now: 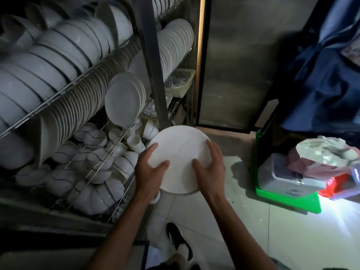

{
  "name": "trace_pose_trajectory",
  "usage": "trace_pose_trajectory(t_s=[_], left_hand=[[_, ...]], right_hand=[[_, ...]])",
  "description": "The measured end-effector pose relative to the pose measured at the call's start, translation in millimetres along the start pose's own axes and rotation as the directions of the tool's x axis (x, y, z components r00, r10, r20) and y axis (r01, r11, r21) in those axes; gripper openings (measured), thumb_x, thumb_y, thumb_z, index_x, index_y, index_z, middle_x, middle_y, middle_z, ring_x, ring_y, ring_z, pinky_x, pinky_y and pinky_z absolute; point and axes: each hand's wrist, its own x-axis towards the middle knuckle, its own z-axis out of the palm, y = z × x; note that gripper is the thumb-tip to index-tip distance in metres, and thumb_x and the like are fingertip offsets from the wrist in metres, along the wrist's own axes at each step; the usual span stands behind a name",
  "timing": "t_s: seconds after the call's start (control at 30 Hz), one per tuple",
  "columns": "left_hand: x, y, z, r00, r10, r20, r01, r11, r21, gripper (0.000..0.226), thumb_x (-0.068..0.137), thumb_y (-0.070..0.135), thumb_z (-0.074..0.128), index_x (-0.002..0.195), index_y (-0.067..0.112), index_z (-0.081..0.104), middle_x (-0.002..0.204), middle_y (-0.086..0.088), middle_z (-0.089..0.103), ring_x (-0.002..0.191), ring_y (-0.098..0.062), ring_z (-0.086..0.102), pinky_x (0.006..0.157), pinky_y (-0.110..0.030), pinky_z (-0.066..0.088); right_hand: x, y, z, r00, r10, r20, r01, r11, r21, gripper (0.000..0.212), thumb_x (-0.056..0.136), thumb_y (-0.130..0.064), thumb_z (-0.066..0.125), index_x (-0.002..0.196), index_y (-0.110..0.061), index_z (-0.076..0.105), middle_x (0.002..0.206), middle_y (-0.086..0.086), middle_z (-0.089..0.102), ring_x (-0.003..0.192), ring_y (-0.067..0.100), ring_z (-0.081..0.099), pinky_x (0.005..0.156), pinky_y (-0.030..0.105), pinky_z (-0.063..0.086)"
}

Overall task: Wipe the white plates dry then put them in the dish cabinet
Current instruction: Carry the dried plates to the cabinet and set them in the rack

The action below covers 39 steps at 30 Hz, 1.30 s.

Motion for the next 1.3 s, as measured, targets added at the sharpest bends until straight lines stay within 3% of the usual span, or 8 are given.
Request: trace_pose_trajectory(t_s=[0.23,0.33,0.5,0.77,0.9,1.0,1.1,1.3], left_hand=[[79,-13,-17,0.989,-0.063,-0.132,0.051,0.995,-0.091,0.057,0.076,0.009,0.079,0.123,0.037,0.065,0.131,0.015,0.060,0.117,-0.007,0.055,0.091,-0.029,0.050],[100,-17,-33,0.979,-0.075,-0.192,0.055,0.993,-0.109,0.056,0.077,0.009,0.078,0.123,0.038,0.065,0.133,0.012,0.059,0.118,-0.006,0.055,0.091,-0.026,0.049],[121,-21,-59,0.940,-0.122,-0.318,0.074,0.985,-0.157,0.055,0.077,0.002,0.076,0.120,0.036,0.066,0.131,0.012,0.060,0.118,-0.006,0.054,0.082,-0.011,0.044],[154,-30,-77,0.861,-0.196,-0.470,0.107,0.972,-0.208,0.054,0.078,-0.002,0.076,0.125,0.024,0.066,0.133,0.006,0.057,0.107,0.016,0.052,0.076,0.002,0.040],[168,-29,-77,0.794,-0.238,-0.559,0.127,0.965,-0.230,0.053,0.079,-0.001,0.076,0.123,0.025,0.065,0.128,0.011,0.059,0.116,-0.008,0.054,0.079,-0.002,0.042],[173,-30,-76,0.749,-0.272,-0.604,0.150,0.958,-0.246,0.054,0.078,0.000,0.077,0.124,0.025,0.065,0.131,0.010,0.060,0.118,-0.010,0.054,0.087,-0.016,0.045],[179,-29,-72,0.715,-0.294,-0.634,0.158,0.952,-0.263,0.053,0.079,0.000,0.076,0.124,0.025,0.064,0.130,0.010,0.058,0.119,-0.012,0.052,0.084,-0.018,0.045],[194,-28,-63,0.681,-0.337,-0.650,0.163,0.935,-0.314,0.049,0.085,0.004,0.073,0.122,0.033,0.060,0.133,0.000,0.056,0.115,-0.020,0.054,0.067,-0.009,0.048]], right_hand=[[64,-29,61,0.991,-0.036,0.128,0.034,0.999,0.017,0.072,0.085,-0.007,0.067,0.148,-0.031,0.041,0.154,-0.012,0.037,0.134,0.008,0.040,0.111,0.041,0.042],[84,-43,87,0.978,-0.044,0.202,0.033,0.998,0.059,0.075,0.084,-0.004,0.068,0.148,-0.032,0.041,0.150,-0.013,0.042,0.132,0.009,0.043,0.108,0.035,0.042],[111,-62,126,0.944,-0.040,0.329,-0.003,0.992,0.129,0.082,0.080,-0.009,0.076,0.150,-0.032,0.040,0.141,-0.024,0.044,0.118,-0.012,0.041,0.089,0.005,0.038],[157,-87,183,0.848,-0.103,0.520,0.015,0.985,0.171,0.069,0.079,-0.010,0.077,0.140,-0.029,0.052,0.132,-0.004,0.061,0.117,0.020,0.060,0.092,0.052,0.055],[177,-97,203,0.782,-0.158,0.603,0.069,0.983,0.169,0.071,0.081,-0.014,0.077,0.143,-0.032,0.046,0.139,-0.007,0.055,0.124,0.019,0.054,0.099,0.051,0.051],[193,-102,214,0.719,-0.190,0.668,0.124,0.982,0.145,0.074,0.082,-0.012,0.077,0.147,-0.028,0.043,0.140,-0.010,0.053,0.126,0.018,0.052,0.101,0.038,0.047],[204,-108,223,0.651,-0.212,0.729,0.105,0.976,0.190,0.077,0.085,-0.005,0.072,0.151,-0.026,0.039,0.144,-0.008,0.050,0.128,0.016,0.049,0.105,0.040,0.046],[215,-121,243,0.664,-0.257,0.702,0.020,0.945,0.327,0.073,0.082,0.012,0.065,0.146,-0.018,0.048,0.143,-0.001,0.055,0.130,0.017,0.052,0.108,0.046,0.046]])
